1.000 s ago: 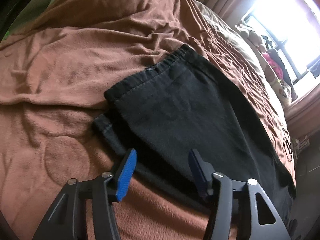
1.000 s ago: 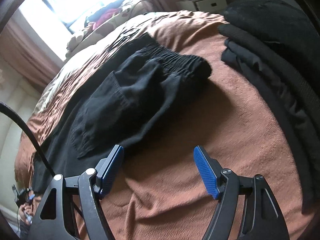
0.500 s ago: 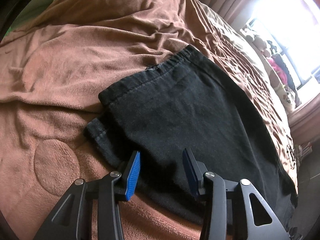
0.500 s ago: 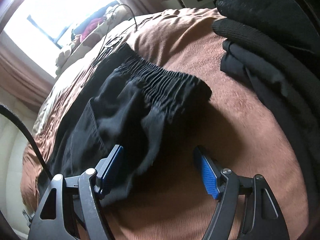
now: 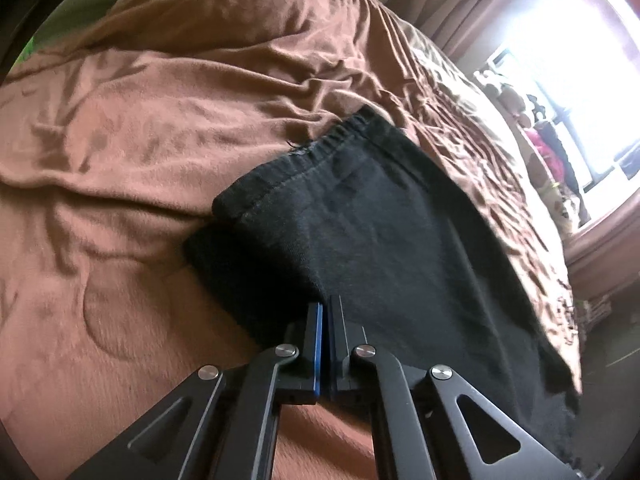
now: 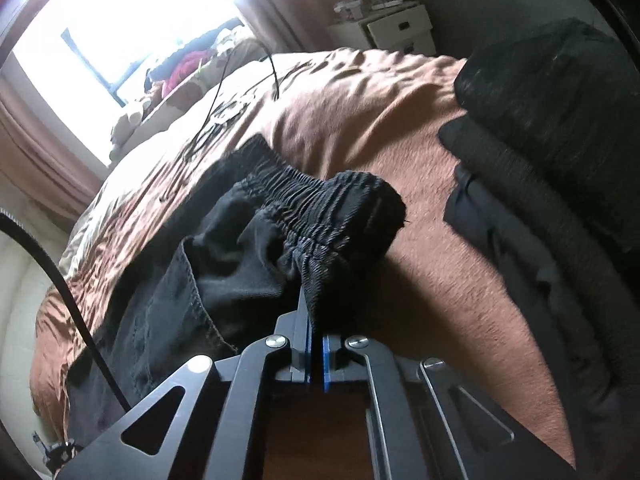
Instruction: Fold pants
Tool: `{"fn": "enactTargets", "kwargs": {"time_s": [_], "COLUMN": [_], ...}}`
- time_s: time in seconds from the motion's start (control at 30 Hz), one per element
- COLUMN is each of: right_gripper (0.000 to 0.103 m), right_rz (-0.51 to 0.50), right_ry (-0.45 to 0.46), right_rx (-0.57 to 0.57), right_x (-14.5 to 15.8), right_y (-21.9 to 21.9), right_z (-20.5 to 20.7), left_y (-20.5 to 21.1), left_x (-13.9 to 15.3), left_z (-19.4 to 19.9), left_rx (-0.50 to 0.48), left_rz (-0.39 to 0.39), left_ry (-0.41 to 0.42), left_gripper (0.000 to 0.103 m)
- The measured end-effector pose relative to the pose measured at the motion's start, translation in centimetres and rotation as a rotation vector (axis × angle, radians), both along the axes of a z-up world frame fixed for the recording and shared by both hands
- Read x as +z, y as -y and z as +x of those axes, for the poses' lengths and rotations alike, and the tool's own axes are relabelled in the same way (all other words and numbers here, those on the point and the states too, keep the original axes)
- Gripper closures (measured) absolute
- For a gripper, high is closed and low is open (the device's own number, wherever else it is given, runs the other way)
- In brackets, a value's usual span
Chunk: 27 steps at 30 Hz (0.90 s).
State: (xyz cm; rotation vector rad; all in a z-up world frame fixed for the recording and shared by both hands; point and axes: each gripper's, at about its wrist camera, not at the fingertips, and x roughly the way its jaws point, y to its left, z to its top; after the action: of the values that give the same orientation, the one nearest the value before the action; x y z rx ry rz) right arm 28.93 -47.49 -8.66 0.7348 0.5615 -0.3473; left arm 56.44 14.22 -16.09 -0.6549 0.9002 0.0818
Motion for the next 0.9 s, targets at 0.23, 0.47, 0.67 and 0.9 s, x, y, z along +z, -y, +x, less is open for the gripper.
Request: {"fn": "enactTargets", "kwargs": {"time_s": [0.23,0.47,0.67,0.9], "right_gripper": [0.103,0.103,0.103,0.103], "right_rz": [0.019,0.048,0.055,0.052], "right_ry": [-0.015,-0.024,-0.029,-0.034], "right_rx": [-0.026,-0.012,-0.010,-0.009], "right_x": [-1.2,-1.9,-1.5,-1.8], "right_y": [-0.4,0.2,0.6,0.5], "right_z": [-0.2,0.0,0.3,0.4], "left_y": [-1.2,-4.1,-4.1,-3.3], "left_x": [-0.7,0.3,-0.8,-2.1], "left_z": [-0.5,-1.6,-1.1,-0.5], "left_rx": [-0.010,0.052,0.061,0.070], "left_rz": [-0.012,-0.021,-0.089,-0.142], "left_ry": [-0.079,-0.043,-0.061,-0.061], "left_gripper": [0.090,0.059,0.059,0.054]}}
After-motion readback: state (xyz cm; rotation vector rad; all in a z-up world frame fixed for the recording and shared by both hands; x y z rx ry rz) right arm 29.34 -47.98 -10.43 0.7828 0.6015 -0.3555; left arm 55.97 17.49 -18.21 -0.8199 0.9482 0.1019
